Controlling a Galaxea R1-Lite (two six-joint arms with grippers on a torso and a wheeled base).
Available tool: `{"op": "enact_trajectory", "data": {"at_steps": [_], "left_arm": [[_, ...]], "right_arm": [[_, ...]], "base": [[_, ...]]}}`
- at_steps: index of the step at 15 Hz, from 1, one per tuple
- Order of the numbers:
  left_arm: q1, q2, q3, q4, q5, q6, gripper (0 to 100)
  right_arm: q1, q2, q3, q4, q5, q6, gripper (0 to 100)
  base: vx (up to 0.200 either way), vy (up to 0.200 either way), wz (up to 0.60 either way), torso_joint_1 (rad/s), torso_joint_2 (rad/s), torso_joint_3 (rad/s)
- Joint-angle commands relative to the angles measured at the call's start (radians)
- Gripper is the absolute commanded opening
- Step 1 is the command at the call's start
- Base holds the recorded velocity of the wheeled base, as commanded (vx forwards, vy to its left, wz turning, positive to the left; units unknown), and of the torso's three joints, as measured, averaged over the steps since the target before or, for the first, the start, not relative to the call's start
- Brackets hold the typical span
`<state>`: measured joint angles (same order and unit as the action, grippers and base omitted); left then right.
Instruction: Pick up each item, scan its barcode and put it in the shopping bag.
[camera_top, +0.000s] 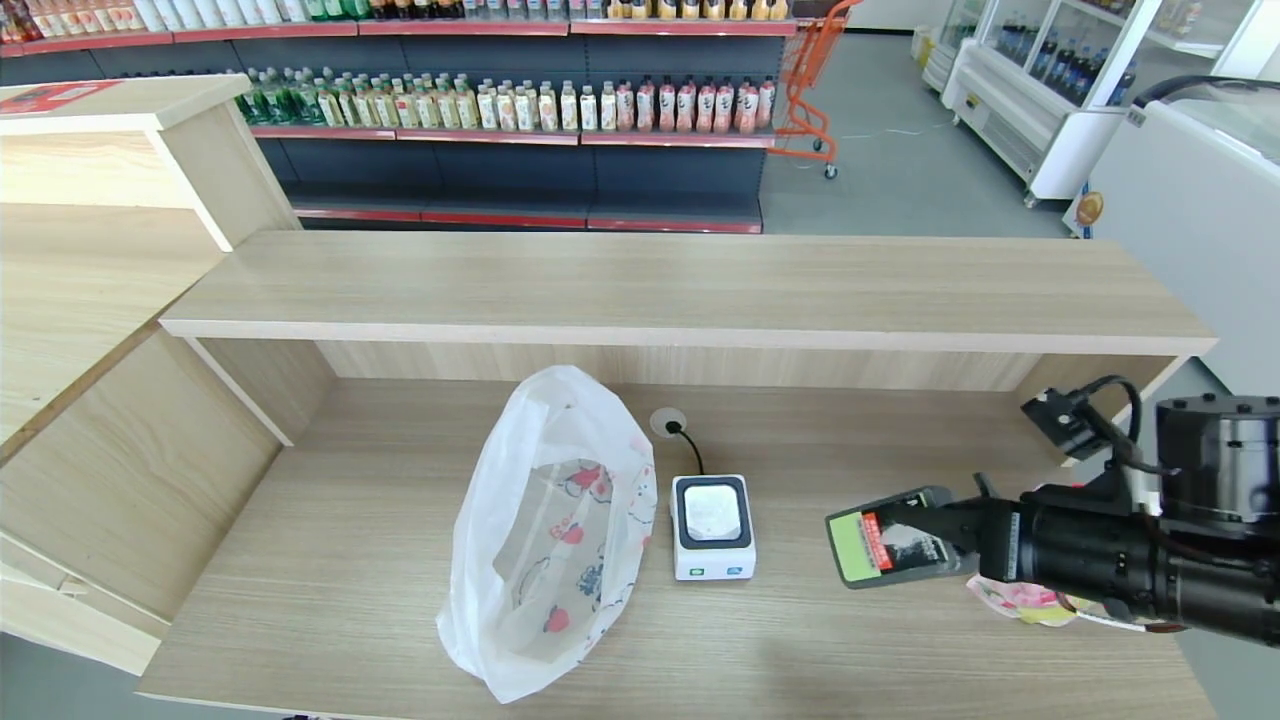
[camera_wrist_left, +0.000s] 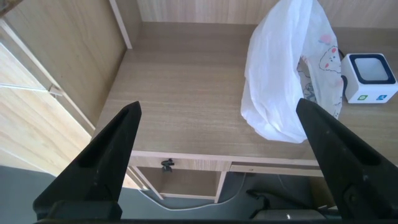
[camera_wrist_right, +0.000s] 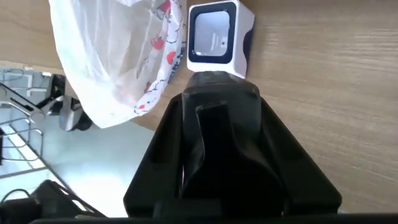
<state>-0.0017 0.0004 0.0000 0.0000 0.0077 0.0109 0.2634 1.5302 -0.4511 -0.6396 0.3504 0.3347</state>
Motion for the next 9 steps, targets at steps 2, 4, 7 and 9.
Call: {"op": "enact_trajectory", "data": {"at_steps": [2, 4, 7, 9], "left_arm": [[0.0, 0.0, 0.0, 0.0, 0.0, 0.0, 100], [0.0, 0.0, 0.0, 0.0, 0.0, 0.0, 100], [0.0, 0.0, 0.0, 0.0, 0.0, 0.0, 100], [0.0, 0.0, 0.0, 0.0, 0.0, 0.0, 100]], "right_arm": [[0.05, 0.188, -0.057, -0.069, -0.024, 0.122, 0], [0.114, 0.321, -0.156, -0.111, -0.131, 0.213, 0], [0.175, 0.444, -0.256, -0.112, -0.162, 0.222, 0], [0.192, 0.472, -0.282, -0.114, -0.168, 0.222, 0]], "base": [[0.0, 0.0, 0.0, 0.0, 0.0, 0.0], [0.0, 0.0, 0.0, 0.0, 0.0, 0.0], [0.0, 0.0, 0.0, 0.0, 0.0, 0.0], [0.0, 0.0, 0.0, 0.0, 0.0, 0.0]]}}
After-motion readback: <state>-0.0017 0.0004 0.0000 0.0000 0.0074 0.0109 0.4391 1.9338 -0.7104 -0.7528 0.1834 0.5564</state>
